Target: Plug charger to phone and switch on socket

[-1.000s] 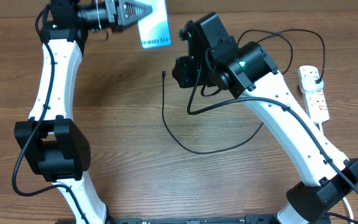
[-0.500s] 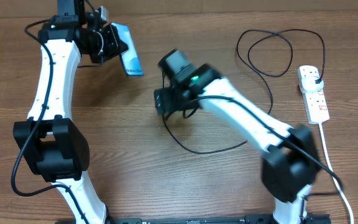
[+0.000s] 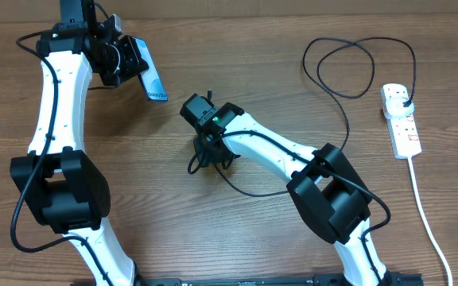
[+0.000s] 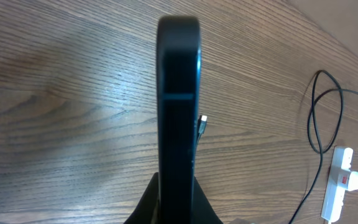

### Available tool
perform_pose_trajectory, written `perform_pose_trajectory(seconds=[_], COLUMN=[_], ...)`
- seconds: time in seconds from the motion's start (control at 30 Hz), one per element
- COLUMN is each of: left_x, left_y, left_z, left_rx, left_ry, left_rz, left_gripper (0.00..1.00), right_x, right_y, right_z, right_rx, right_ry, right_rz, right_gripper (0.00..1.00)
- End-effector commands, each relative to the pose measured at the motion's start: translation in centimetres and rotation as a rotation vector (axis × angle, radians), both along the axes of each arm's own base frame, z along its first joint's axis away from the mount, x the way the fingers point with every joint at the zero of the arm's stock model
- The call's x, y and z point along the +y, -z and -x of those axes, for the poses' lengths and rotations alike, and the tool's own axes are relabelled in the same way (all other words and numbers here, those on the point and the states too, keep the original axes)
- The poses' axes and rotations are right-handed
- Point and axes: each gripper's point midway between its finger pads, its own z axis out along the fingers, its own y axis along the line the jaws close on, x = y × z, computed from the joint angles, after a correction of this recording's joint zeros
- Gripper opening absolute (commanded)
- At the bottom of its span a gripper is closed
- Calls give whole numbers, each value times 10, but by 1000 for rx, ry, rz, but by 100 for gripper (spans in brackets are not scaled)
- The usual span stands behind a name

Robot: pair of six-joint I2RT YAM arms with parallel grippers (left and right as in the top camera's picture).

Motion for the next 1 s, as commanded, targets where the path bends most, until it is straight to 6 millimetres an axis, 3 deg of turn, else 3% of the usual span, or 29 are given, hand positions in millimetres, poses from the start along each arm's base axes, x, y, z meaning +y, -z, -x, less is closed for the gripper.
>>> perform_pose_trajectory(seconds=[0.0,0.13,0.33,0.47,0.67,0.97], left_x=[-3,-3,-3,-3,-3,-4], left_y=[-12,-12,-11,-11,-11,-11], left_z=[-1,0,0,0,1,1], left_rx=[-33,-30,-27,-27,-26,-22], left_ry=[19,19,19,19,19,19], left_rz=[-3,-4,-3,-2,-2,-2], left_gripper=[4,4,4,4,4,4], right_x=[-3,-2,3,-2,-16,-44], right_y=[15,16,20,24,26,25], right_z=[1,3,12,13,19,47], right_rx=[9,20,65,68,88,196], right_ry=[-4,-6,-13,4,38,51], right_rz=[36,28,1,19,78,195], right_gripper=[44,33,33,25,4,4])
